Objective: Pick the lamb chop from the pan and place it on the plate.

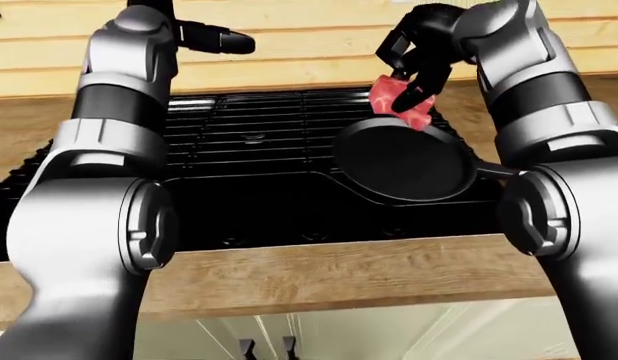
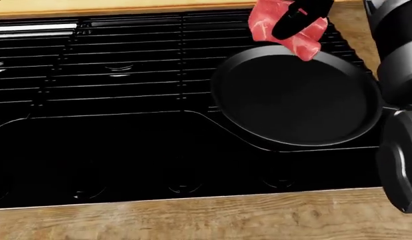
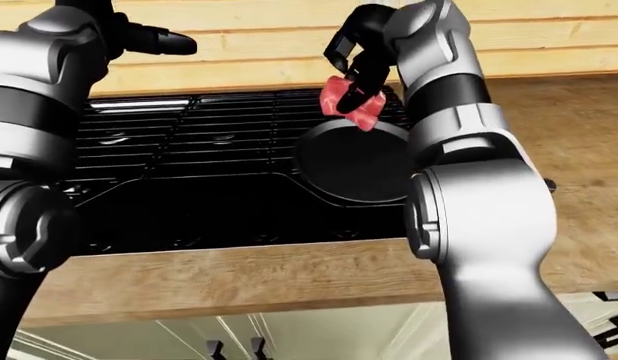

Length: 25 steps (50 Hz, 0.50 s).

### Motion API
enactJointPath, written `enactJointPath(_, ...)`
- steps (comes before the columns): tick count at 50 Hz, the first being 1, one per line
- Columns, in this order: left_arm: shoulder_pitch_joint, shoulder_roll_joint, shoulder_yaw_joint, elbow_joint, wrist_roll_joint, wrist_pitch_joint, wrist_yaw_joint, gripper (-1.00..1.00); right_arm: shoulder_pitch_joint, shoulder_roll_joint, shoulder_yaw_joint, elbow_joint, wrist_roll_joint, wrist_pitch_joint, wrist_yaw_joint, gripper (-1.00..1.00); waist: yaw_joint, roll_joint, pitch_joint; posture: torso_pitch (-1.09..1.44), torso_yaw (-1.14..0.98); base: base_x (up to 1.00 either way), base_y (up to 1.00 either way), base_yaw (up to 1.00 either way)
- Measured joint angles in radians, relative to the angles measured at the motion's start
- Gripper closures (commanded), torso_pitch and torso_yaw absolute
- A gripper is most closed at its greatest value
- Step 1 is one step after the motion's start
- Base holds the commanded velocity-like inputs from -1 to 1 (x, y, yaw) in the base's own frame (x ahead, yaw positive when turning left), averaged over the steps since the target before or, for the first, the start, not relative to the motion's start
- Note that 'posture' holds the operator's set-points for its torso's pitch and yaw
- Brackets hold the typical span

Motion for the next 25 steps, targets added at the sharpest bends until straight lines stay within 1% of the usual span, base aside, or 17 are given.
enactJointPath(2,-0.005,-0.001,-0.001,-0.005,0.0,-0.005,-0.002,-1.0,-0.01,-0.005,-0.001,-0.009,-0.004,0.002,-0.001,1.0,-0.005,-0.016,-0.001,0.0,0.0,0.0,0.51,0.0)
enactJointPath(6,-0.012,-0.001,-0.002,-0.006,0.001,-0.008,-0.004,-1.0,-0.024,-0.003,-0.002,-0.023,-0.002,-0.006,-0.003,1.0,-0.009,-0.041,-0.011,0.0,0.0,0.0,0.51,0.0)
enactJointPath(8,-0.015,0.0,-0.002,-0.008,0.001,-0.008,-0.004,-1.0,-0.026,-0.002,-0.001,-0.023,-0.002,-0.009,-0.002,1.0,-0.008,-0.061,-0.016,0.0,0.0,0.0,0.52,0.0)
enactJointPath(9,-0.019,-0.001,-0.002,-0.01,0.002,-0.009,-0.005,-1.0,-0.028,-0.004,-0.001,-0.023,-0.002,-0.009,-0.001,1.0,-0.009,-0.077,-0.023,0.0,0.0,0.0,0.52,0.0)
enactJointPath(10,-0.015,-0.007,-0.003,-0.014,0.002,-0.012,-0.005,-1.0,-0.021,-0.008,-0.002,-0.024,-0.002,-0.01,-0.001,1.0,-0.015,-0.07,-0.024,0.0,0.0,0.0,0.52,0.0)
enactJointPath(13,-0.008,-0.015,-0.007,0.001,-0.001,-0.005,-0.011,-1.0,-0.007,-0.012,0.0,-0.001,-0.01,-0.001,0.004,1.0,0.002,-0.086,-0.046,0.0,0.0,0.0,0.52,0.0)
enactJointPath(14,-0.009,-0.013,-0.006,0.003,-0.001,-0.002,-0.012,-1.0,-0.008,-0.012,0.001,0.001,-0.012,0.002,0.006,1.0,0.011,-0.084,-0.048,0.0,0.0,0.0,0.52,0.0)
enactJointPath(15,-0.014,-0.012,-0.005,0.002,0.0,-0.001,-0.011,-1.0,-0.01,-0.014,0.0,-0.002,-0.013,0.003,0.006,1.0,0.02,-0.074,-0.046,0.0,0.0,0.0,0.52,0.0)
enactJointPath(16,-0.018,-0.009,-0.005,-0.003,0.001,-0.002,-0.009,-1.0,-0.013,-0.013,-0.001,-0.008,-0.013,0.002,0.004,1.0,0.027,-0.059,-0.04,0.0,0.0,0.0,0.52,0.0)
enactJointPath(18,-0.024,-0.006,-0.004,-0.013,0.004,-0.006,-0.006,-1.0,-0.015,-0.009,-0.003,-0.017,-0.01,-0.002,0.001,1.0,0.034,-0.019,-0.026,0.0,0.0,0.0,0.51,0.0)
enactJointPath(20,-0.021,-0.008,-0.004,-0.015,0.005,-0.011,-0.006,-1.0,-0.014,-0.004,-0.003,-0.017,-0.007,-0.008,0.0,1.0,0.033,0.031,-0.017,0.0,0.0,0.0,0.52,0.0)
enactJointPath(21,-0.018,-0.007,-0.003,-0.013,0.005,-0.012,-0.006,-1.0,-0.013,-0.001,-0.003,-0.017,-0.005,-0.01,-0.001,1.0,0.03,0.06,-0.018,0.0,0.0,0.0,0.52,0.0)
enactJointPath(23,-0.003,-0.002,-0.001,-0.004,0.006,-0.01,-0.005,-1.0,0.0,0.011,-0.001,-0.015,-0.001,-0.015,0.0,1.0,0.037,0.039,-0.007,0.0,0.0,0.0,0.52,0.0)
enactJointPath(25,0.001,0.001,0.001,0.011,0.008,0.001,-0.002,-1.0,0.009,0.015,0.003,-0.003,0.0,-0.014,0.007,1.0,0.031,0.037,-0.003,0.0,0.0,0.0,0.51,0.0)
